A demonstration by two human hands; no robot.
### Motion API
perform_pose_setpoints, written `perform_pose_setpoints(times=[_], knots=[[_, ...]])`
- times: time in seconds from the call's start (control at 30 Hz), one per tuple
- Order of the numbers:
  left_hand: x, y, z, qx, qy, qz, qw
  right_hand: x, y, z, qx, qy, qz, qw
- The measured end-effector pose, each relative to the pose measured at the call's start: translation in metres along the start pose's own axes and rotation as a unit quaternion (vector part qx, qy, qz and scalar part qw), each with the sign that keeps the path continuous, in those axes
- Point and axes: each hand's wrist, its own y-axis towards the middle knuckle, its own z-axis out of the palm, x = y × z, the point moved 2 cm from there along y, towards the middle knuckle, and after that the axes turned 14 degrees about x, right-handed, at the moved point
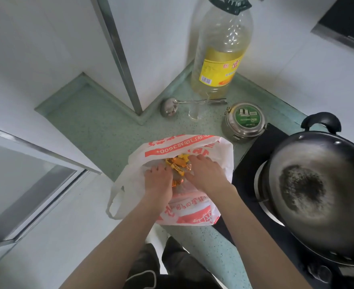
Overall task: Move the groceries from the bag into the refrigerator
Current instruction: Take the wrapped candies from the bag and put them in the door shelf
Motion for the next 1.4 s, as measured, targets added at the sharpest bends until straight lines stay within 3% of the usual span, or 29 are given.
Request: perform_pose_setpoints(times=[0.27,0.43,0.53,0.67,0.83,1.07,1.17,1.4], knots=[[-0.003,-0.001,-0.006,-0.010,-0.006,0.069,0.998,-0.001,0.000,-0.003,-0.009,0.016,0.001,1.000],[0.005,-0.008,-0.014,-0.068,-0.177,0.126,0.974,-0.003,-0.002,-0.010,-0.012,0.053,0.001,0.999],[0.015,-0.022,-0.026,-0.076,-0.393,0.144,0.905,-0.009,0.001,-0.011,-0.003,0.066,0.007,0.998],[0.023,-0.042,-0.037,0.031,-0.663,0.090,0.743,-0.012,0.009,-0.008,0.001,0.057,0.014,0.998],[0.029,-0.049,-0.029,0.078,-0.784,0.027,0.616,0.005,0.020,-0.005,-0.016,0.024,0.024,0.999],[0.037,-0.061,-0.011,0.058,-0.748,0.027,0.660,0.032,0.035,0.005,-0.065,-0.030,0.055,0.996],[0.035,-0.065,-0.008,0.061,-0.779,0.031,0.623,0.035,0.030,0.012,-0.086,-0.067,0.067,0.992],[0.031,-0.063,0.001,0.087,-0.822,0.006,0.563,0.031,0.027,0.036,-0.047,0.005,0.054,0.997]])
